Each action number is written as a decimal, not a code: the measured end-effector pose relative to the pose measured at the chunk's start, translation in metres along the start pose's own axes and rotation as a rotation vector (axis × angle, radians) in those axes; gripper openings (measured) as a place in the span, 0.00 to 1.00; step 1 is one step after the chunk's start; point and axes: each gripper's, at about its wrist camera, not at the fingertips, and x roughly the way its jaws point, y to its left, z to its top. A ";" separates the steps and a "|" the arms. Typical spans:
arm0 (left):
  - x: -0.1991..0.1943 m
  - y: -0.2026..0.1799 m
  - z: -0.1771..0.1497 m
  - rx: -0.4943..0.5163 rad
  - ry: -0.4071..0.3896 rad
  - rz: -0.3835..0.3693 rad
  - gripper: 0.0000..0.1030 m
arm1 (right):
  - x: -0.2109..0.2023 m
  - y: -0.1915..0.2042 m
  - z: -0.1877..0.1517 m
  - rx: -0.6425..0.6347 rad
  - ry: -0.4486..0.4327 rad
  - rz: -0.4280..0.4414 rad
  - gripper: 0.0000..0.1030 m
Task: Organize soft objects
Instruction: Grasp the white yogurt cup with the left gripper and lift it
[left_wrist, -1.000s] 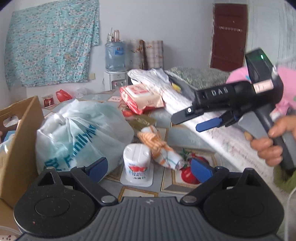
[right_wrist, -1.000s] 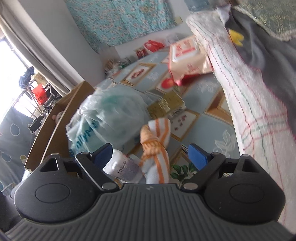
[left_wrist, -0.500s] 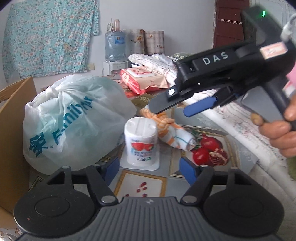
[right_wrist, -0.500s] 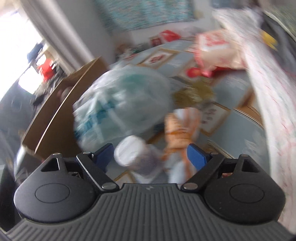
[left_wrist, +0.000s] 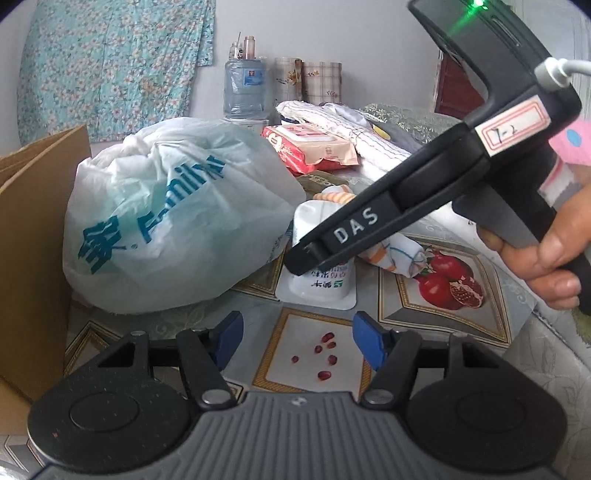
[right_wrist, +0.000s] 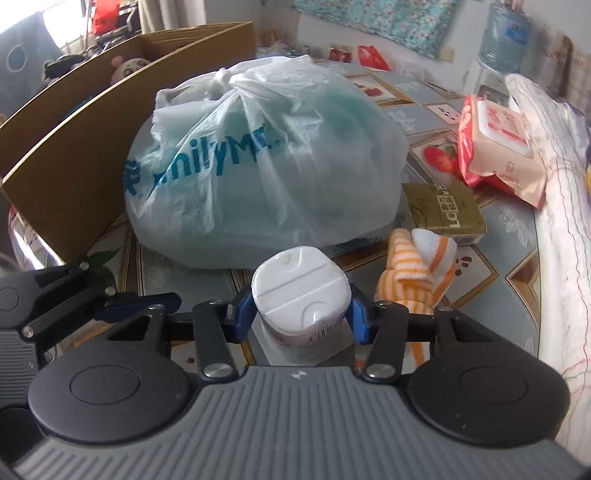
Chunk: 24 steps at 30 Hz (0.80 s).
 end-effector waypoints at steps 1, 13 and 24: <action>-0.001 0.002 -0.001 -0.005 -0.003 -0.008 0.65 | -0.001 -0.003 0.000 0.035 -0.004 0.012 0.47; -0.027 0.016 -0.008 -0.035 -0.058 -0.054 0.66 | 0.024 -0.075 -0.048 0.834 0.098 0.613 0.47; -0.019 0.011 -0.007 -0.007 -0.048 -0.069 0.62 | -0.008 -0.062 -0.053 0.757 0.057 0.390 0.63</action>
